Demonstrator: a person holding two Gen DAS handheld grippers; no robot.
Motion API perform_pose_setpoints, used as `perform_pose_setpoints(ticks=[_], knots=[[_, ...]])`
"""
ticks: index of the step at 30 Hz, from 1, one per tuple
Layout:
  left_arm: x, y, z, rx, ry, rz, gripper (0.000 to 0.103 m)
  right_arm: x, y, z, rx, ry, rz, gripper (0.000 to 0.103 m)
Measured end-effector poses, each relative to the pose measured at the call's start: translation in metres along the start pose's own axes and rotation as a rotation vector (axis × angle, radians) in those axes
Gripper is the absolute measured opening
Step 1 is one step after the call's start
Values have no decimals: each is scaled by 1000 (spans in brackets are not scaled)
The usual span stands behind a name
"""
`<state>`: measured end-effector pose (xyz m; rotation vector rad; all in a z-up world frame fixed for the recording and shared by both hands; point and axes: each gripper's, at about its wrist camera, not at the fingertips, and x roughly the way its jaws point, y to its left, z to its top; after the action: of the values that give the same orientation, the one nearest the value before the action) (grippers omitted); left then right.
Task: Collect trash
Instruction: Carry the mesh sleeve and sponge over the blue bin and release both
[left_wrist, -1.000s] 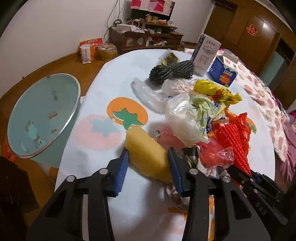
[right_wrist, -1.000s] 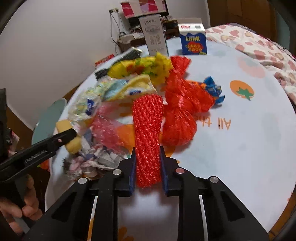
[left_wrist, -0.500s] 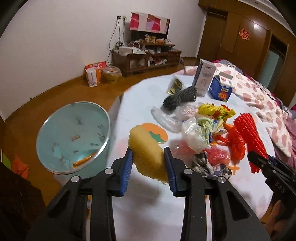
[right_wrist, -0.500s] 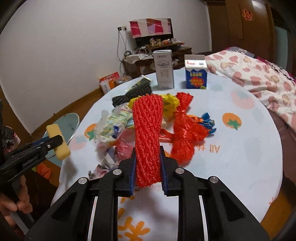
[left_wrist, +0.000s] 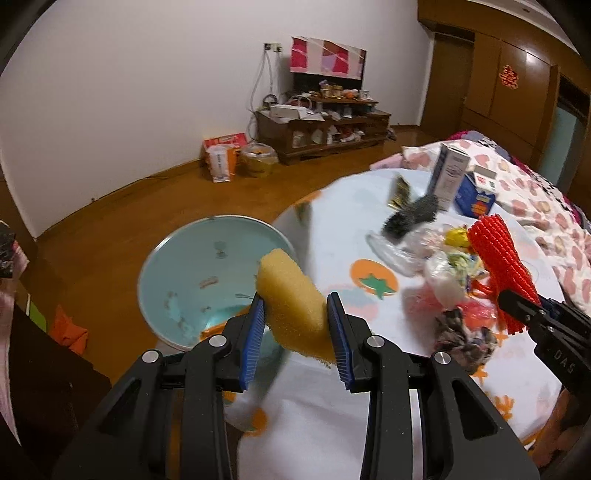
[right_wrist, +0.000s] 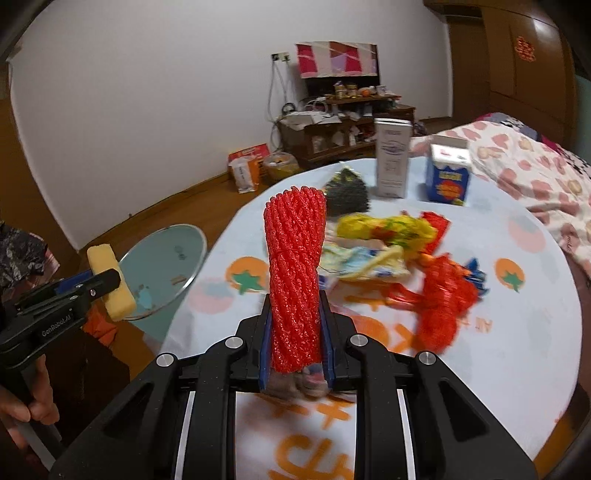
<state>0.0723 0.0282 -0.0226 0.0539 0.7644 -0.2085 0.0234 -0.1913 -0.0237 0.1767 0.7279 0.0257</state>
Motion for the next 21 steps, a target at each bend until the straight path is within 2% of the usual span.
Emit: perform_pose_setpoints(ticks=[7, 21], knots=[[-4, 24, 8, -12, -26, 51, 34, 15, 38, 11, -53, 3, 39, 22], [2, 75, 12, -80, -27, 90, 34, 39, 96, 31, -128, 7, 106, 22]])
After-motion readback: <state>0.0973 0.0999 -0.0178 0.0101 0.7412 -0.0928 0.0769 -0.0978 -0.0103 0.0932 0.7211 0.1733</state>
